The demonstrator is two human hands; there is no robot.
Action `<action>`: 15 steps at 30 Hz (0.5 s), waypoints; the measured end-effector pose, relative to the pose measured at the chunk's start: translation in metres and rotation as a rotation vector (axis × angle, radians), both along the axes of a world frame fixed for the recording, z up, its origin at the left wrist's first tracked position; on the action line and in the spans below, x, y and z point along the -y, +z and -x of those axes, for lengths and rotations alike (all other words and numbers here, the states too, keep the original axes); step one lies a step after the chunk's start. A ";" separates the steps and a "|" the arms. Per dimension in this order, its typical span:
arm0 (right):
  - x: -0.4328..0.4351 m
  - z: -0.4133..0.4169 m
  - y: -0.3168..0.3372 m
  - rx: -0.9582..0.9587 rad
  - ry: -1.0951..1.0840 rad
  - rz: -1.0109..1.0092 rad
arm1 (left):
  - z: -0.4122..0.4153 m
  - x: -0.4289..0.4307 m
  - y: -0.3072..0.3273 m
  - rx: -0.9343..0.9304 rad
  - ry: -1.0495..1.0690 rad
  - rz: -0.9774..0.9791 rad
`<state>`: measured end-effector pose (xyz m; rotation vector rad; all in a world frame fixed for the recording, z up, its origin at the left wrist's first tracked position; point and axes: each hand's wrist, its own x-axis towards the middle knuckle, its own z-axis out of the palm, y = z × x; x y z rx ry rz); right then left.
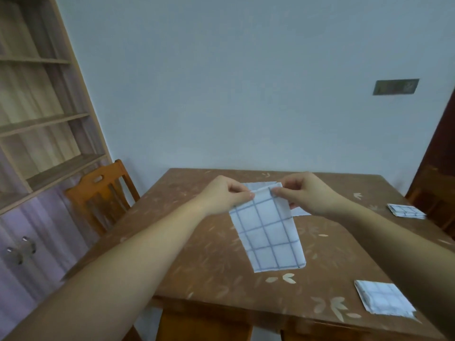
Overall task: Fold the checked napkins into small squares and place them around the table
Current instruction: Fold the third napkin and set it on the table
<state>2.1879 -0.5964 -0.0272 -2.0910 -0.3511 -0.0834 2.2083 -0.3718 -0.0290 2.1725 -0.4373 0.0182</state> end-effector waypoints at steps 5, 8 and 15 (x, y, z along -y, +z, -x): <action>0.007 0.007 0.004 -0.087 0.031 -0.209 | 0.001 0.007 -0.005 -0.039 0.035 0.244; 0.012 0.007 0.003 -0.127 0.011 -0.336 | 0.005 0.010 -0.010 -0.192 0.012 0.491; 0.017 0.011 0.000 -0.165 -0.010 -0.339 | 0.005 0.017 -0.006 -0.194 0.023 0.607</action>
